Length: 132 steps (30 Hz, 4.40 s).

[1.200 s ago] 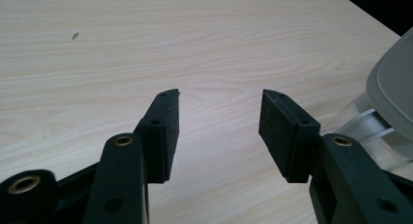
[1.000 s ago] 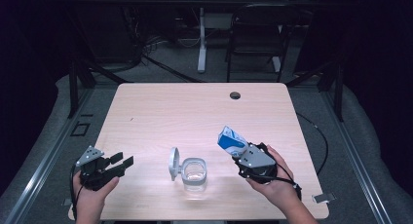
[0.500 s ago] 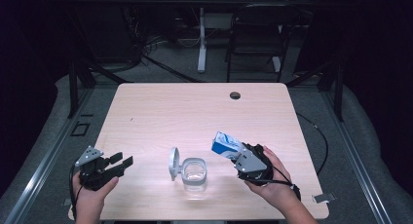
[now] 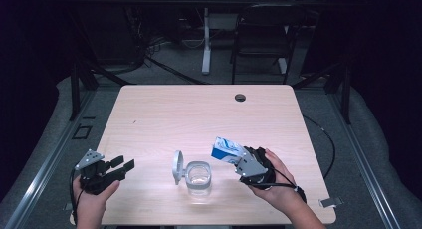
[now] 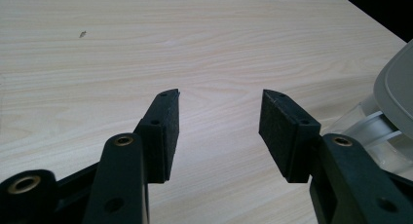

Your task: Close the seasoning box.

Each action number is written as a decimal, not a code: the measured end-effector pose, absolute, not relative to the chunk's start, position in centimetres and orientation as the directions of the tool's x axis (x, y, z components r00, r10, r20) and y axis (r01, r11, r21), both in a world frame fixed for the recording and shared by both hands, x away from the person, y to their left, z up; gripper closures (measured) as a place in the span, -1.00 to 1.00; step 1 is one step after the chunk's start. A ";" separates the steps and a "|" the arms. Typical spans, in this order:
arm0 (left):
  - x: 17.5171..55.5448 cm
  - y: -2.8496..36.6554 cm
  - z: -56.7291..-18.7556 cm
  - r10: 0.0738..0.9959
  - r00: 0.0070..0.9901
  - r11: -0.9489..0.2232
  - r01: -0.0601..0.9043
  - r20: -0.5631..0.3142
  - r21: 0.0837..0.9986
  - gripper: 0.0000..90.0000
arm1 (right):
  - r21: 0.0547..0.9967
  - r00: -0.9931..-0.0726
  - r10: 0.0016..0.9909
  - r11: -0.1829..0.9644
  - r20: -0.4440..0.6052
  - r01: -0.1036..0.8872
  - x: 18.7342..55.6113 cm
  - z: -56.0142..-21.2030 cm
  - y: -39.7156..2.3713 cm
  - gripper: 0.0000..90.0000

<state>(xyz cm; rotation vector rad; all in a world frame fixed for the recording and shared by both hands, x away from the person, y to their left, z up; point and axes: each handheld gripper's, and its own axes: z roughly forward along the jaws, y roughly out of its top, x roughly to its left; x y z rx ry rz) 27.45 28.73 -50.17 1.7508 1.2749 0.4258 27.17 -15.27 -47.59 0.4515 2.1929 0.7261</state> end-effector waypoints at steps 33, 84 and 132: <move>27.5 29.0 -50.2 0.887 0.403 -0.055 0.577 -0.225 0.815 0.11 | 0.440 -0.667 0.342 0.898 -0.662 0.025 26.9 -48.4 -13.4 -0.06; 27.4 29.2 -50.2 0.889 0.397 -0.045 0.574 -0.230 0.818 0.11 | 0.271 -0.656 0.185 0.962 -0.731 -0.031 27.0 -50.0 -12.5 -0.05; 27.5 29.4 -50.3 0.891 0.390 -0.037 0.576 -0.234 0.817 0.11 | 0.127 -0.616 0.061 0.990 -0.785 -0.063 27.0 -50.6 -11.7 -0.04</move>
